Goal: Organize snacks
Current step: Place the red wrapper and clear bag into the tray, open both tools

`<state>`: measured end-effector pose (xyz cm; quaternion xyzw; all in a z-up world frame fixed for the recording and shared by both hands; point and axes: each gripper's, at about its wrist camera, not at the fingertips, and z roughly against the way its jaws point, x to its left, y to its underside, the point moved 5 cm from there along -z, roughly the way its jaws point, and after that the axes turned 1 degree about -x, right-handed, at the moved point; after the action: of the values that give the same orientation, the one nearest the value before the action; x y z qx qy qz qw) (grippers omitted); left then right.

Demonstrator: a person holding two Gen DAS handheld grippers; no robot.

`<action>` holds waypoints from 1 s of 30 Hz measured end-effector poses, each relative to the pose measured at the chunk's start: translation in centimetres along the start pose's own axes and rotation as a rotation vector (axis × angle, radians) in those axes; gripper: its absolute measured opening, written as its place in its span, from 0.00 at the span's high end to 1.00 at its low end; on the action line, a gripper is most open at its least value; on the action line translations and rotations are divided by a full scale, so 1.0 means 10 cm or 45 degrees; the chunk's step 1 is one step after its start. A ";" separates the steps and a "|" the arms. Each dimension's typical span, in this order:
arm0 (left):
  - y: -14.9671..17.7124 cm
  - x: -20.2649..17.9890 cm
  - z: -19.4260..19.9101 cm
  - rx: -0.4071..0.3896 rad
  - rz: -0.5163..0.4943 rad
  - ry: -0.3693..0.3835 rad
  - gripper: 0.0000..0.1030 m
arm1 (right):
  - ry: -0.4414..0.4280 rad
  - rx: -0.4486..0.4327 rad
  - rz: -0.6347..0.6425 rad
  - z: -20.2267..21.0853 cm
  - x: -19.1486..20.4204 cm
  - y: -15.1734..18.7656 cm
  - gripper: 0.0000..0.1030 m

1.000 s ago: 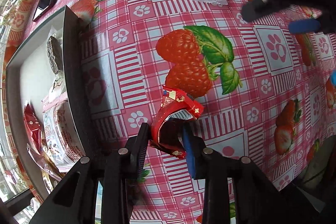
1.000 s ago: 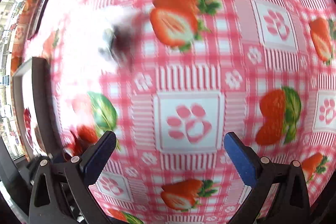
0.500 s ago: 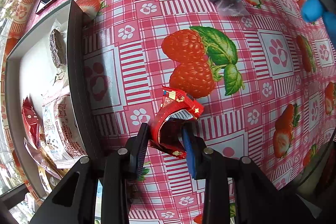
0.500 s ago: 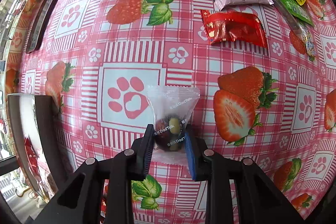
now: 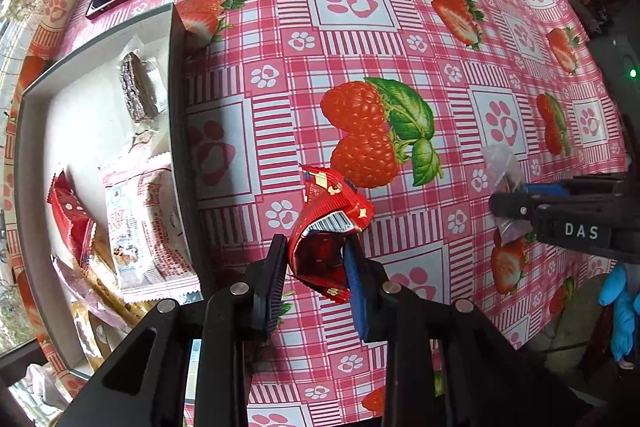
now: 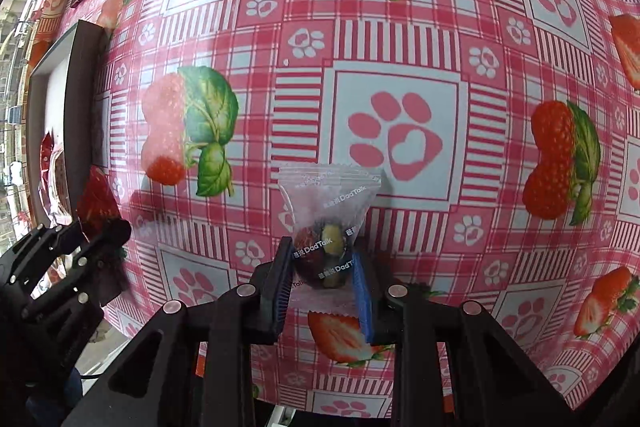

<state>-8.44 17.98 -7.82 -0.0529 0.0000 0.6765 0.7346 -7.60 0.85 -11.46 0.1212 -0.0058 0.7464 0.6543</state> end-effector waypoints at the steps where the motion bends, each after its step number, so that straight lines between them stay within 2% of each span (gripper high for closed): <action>1: 0.01 0.03 0.07 -0.016 0.010 0.004 0.70 | -0.006 -0.002 -0.001 0.02 0.01 0.04 0.72; 5: 0.10 0.23 0.35 -0.079 0.074 0.007 0.70 | -0.046 -0.031 0.021 0.19 0.11 0.10 0.72; 13: 0.25 0.86 0.64 -0.141 0.270 -0.102 0.70 | -0.128 -0.071 0.212 0.44 1.05 -0.04 0.72; 21: 0.55 1.50 0.64 -0.120 0.459 -0.198 0.70 | -0.216 -0.074 0.449 0.44 2.19 -0.18 0.71; 26: 0.79 1.71 0.58 -0.076 0.520 -0.232 0.69 | -0.251 -0.018 0.522 0.30 2.68 -0.22 0.70; 27: 0.83 1.74 0.56 -0.068 0.533 -0.248 0.68 | -0.236 -0.009 0.535 0.26 2.76 -0.21 0.56; 28: 0.87 1.77 0.53 -0.052 0.541 -0.260 0.62 | -0.215 -0.010 0.543 0.22 2.80 -0.19 0.41; 29: 0.90 1.80 0.49 -0.036 0.551 -0.266 0.58 | -0.194 -0.028 0.548 0.23 2.82 -0.17 0.14; 30: 0.93 1.83 0.46 -0.028 0.562 -0.266 0.47 | -0.182 -0.050 0.554 0.20 2.71 -0.32 0.10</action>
<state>-16.50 37.24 -5.23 0.0108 -0.0718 0.8223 0.5643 -7.26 27.40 -4.91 0.1571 -0.0925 0.8592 0.4781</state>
